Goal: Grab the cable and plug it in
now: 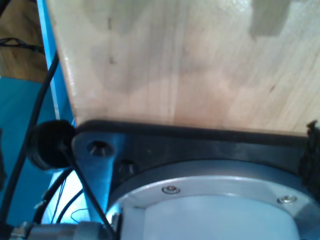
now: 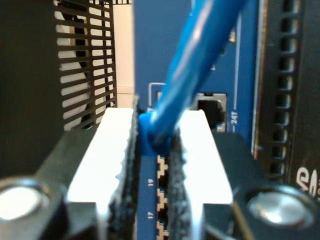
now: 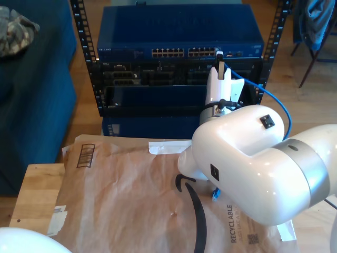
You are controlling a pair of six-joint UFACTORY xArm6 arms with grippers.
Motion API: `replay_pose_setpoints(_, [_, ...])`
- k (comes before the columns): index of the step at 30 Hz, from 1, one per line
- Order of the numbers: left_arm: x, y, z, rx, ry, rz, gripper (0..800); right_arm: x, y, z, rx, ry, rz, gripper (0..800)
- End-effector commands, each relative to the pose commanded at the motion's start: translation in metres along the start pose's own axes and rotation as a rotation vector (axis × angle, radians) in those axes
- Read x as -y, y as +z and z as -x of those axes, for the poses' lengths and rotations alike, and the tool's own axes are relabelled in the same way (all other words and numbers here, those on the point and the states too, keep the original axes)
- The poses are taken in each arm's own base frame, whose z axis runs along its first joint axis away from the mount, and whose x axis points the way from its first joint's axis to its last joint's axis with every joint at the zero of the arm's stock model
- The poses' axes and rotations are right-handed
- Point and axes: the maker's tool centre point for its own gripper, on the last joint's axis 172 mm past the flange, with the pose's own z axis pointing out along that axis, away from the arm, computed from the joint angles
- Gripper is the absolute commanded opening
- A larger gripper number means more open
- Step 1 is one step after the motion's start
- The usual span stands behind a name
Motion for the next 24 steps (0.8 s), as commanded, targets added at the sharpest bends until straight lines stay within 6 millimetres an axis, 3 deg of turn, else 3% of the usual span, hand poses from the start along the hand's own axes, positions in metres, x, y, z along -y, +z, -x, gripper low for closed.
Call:
replay_pose_setpoints(9, [0.0000, 0.0000, 0.0000, 0.000, 0.000, 0.000, 800, 0.0024, 0.0089, -0.0025, -0.011, 0.010, -0.019, 0])
replay_pose_setpoints(24, [0.0000, 0.0000, 0.0000, 0.000, -0.002, 0.000, 800, 0.0051, 0.0065, -0.0010, -0.010, 0.012, -0.027, 0])
